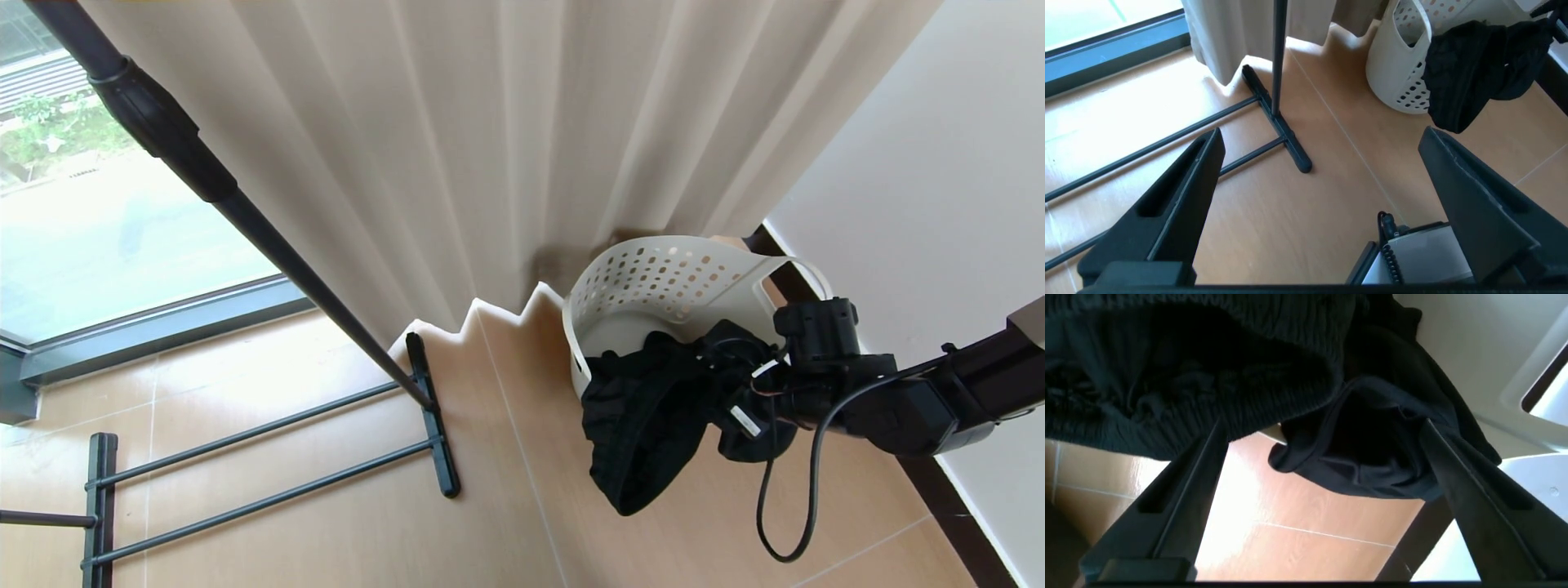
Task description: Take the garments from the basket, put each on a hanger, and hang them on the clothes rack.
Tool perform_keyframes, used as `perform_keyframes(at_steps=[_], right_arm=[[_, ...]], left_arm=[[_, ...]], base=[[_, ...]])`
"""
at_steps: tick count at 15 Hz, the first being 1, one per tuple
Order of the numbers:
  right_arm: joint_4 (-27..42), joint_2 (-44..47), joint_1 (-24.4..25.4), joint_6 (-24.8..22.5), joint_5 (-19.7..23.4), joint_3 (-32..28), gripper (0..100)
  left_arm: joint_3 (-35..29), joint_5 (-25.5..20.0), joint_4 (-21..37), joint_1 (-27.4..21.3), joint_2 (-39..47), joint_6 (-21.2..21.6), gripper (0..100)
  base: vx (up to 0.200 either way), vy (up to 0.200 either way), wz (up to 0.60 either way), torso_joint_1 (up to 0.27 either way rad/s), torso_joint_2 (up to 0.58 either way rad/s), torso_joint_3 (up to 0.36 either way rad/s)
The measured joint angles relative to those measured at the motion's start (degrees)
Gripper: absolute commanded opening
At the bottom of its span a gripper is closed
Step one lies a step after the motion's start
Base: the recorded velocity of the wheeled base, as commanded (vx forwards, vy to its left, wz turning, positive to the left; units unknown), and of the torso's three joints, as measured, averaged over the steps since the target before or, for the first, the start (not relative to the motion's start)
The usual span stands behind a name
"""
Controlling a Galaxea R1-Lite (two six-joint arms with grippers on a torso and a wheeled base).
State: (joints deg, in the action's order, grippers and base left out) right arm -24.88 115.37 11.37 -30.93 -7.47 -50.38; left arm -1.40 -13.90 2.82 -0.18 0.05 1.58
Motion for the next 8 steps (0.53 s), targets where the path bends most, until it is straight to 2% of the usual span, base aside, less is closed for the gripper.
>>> perform_keyframes(at_steps=[8], right_arm=[[-1.94, 4.45, -0.24, 5.72, 0.11, -3.86, 100]], left_arm=[[0.0, 0.0, 0.0, 0.0, 0.0, 0.0, 100]], base=[[0.0, 0.0, 0.0, 0.0, 0.0, 0.0]])
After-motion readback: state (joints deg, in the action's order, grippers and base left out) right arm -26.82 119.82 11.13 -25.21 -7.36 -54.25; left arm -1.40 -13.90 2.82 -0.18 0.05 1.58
